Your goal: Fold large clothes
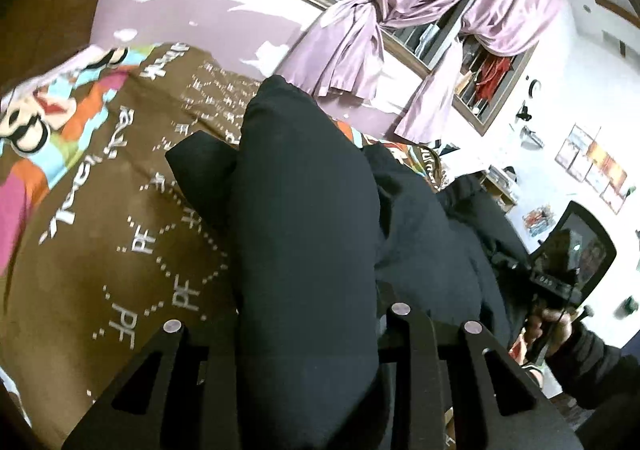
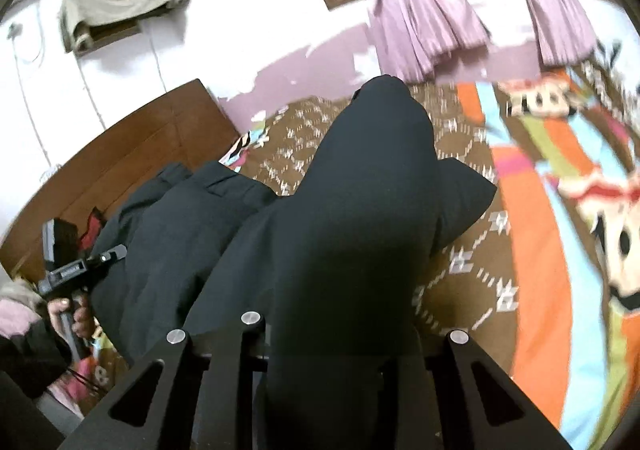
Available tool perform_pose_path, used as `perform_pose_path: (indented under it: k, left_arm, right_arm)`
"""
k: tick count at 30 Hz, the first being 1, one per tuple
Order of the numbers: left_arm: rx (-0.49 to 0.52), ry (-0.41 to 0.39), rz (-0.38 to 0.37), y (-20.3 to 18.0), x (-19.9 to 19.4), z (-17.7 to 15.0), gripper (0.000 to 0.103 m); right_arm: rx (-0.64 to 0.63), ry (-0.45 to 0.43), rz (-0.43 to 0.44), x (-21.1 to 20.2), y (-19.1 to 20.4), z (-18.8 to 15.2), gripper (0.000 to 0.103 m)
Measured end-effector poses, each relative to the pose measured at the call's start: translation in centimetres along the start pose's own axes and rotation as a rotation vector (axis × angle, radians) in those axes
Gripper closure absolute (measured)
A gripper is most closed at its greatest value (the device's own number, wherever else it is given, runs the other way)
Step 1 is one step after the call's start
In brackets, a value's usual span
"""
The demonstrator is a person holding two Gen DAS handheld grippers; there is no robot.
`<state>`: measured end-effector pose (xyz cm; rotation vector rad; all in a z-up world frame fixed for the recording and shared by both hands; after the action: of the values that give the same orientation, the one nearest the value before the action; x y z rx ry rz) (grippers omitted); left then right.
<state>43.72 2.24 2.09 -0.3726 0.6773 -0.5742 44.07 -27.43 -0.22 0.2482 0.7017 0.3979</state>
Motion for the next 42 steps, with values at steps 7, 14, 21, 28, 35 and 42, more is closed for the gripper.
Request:
perform_pose_path:
  k: [7, 14, 21, 28, 35, 42]
  left_arm:
    - [0.022, 0.011, -0.037, -2.8, 2.2, 0.6, 0.078]
    - [0.025, 0.153, 0.055, -1.6, 8.3, -3.8, 0.078]
    - [-0.013, 0.201, 0.121, 1.2, 8.8, -5.2, 0.064]
    - [-0.052, 0.227, 0.315, 3.2, 7.8, -5.3, 0.018]
    - [-0.007, 0.06, 0.44, 1.4, 4.7, -4.1, 0.002]
    - [0.041, -0.025, 0.448, -3.3, 2.6, -4.2, 0.002]
  right_arm:
    - [0.041, -0.09, -0.044, -3.0, -2.6, 1.5, 0.083]
    - [0.175, -0.053, -0.148, -2.2, -8.4, -1.7, 0.083]
    - [0.272, -0.02, -0.172, -2.1, -11.0, -3.4, 0.054]
    - [0.275, 0.009, -0.417, -3.1, -12.3, -5.3, 0.009]
    - [0.248, -0.051, -0.517, -5.7, -10.3, -6.0, 0.0]
    - [0.159, -0.165, -0.47, -8.2, -5.0, -4.0, 0.0]
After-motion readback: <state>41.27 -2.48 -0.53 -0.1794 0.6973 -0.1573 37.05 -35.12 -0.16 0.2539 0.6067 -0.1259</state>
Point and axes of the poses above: each gripper's, at about its wrist camera, not at the fingertips, and x roughly the way its jaws point, y to its left, z to its top, the point moved 9 cm from there along x, roughly the way its jaws point, and after that the axes turned 1 degree about -z, right-handed, at the moved point
